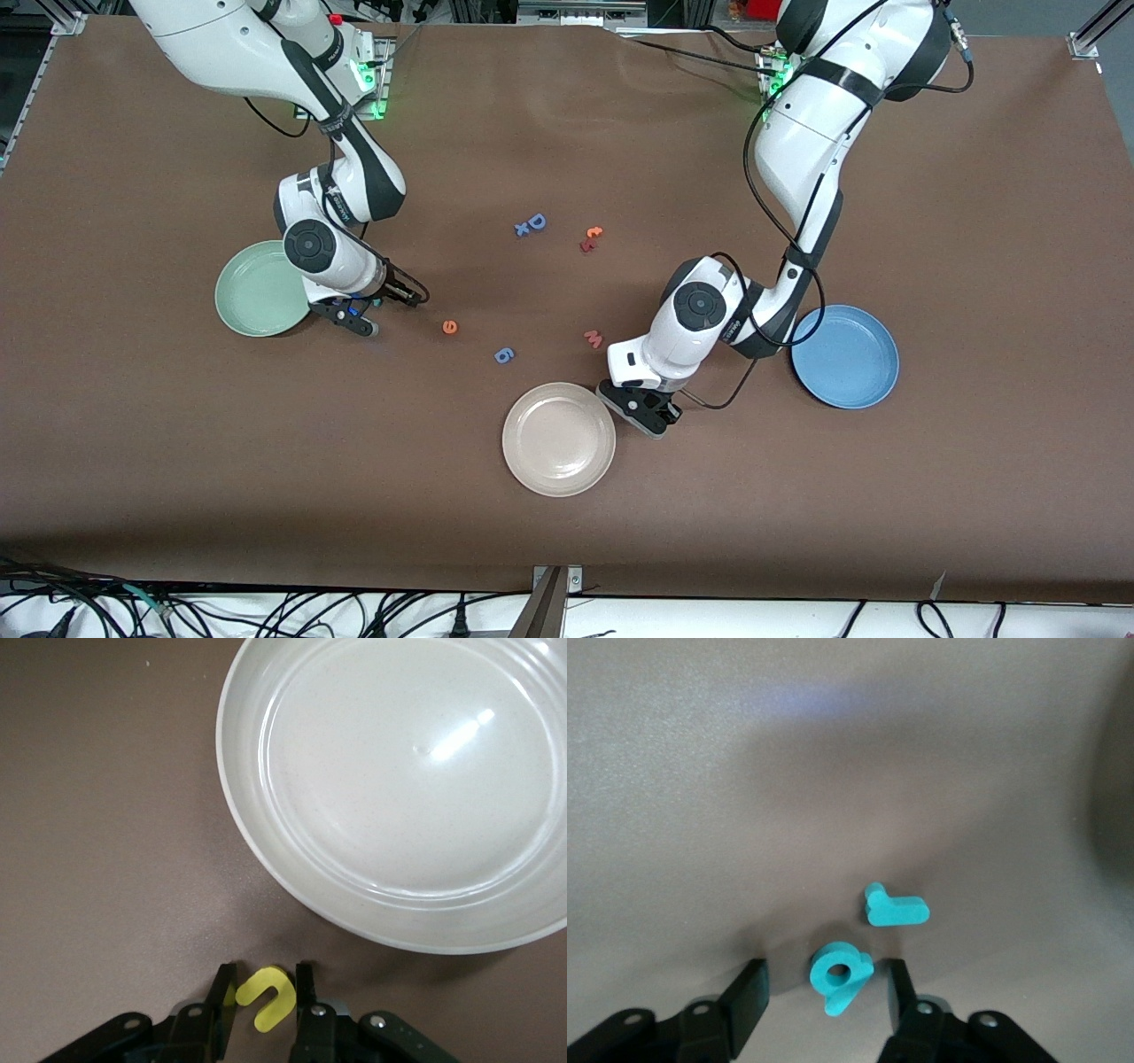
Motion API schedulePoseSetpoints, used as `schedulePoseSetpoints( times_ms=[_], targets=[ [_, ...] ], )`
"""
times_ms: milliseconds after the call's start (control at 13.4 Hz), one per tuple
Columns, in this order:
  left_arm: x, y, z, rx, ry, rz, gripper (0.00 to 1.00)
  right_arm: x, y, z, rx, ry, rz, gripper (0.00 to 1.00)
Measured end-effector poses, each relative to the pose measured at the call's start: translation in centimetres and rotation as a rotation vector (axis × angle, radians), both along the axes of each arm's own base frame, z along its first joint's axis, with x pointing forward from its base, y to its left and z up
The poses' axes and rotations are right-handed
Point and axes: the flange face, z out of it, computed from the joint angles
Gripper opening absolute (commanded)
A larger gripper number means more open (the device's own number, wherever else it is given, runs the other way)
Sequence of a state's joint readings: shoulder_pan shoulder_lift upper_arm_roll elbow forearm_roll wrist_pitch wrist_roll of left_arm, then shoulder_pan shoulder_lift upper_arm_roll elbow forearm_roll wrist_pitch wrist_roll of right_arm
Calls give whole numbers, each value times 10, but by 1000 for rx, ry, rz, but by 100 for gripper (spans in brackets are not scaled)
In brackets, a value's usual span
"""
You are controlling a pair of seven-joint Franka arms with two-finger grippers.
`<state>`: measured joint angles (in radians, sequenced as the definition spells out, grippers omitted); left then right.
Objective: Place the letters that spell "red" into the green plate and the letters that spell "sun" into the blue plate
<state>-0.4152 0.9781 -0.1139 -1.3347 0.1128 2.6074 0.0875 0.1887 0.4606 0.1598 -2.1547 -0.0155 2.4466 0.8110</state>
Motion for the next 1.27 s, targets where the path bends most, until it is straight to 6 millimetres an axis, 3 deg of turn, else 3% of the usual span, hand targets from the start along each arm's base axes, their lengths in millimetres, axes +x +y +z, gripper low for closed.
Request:
schedulePoseSetpoints(
  times_ms=[372,521,670,819,894,1043,1266],
  targets=[
    [11,10,19,6,-11,17,0,0,-1,3,0,-6,0,24],
    [16,16,50,39,30,26,0,0,-1,4,0,-6,0,16],
    [18,37,88,101,112,51,1,0,-1,4,0,-6,0,16],
    [22,78,112,158,206,103,1,0,-1,4,0,-7,0,16],
    [24,103,114,177,248,131,5,1,-1,4,1,-8,-1,16],
    [22,150,104,207,325,167,6,5,-1,13,-3,-5,-1,16],
    [5,214,72,234,415,220,5,22,-2,59,-35,57,7,16]
  ],
)
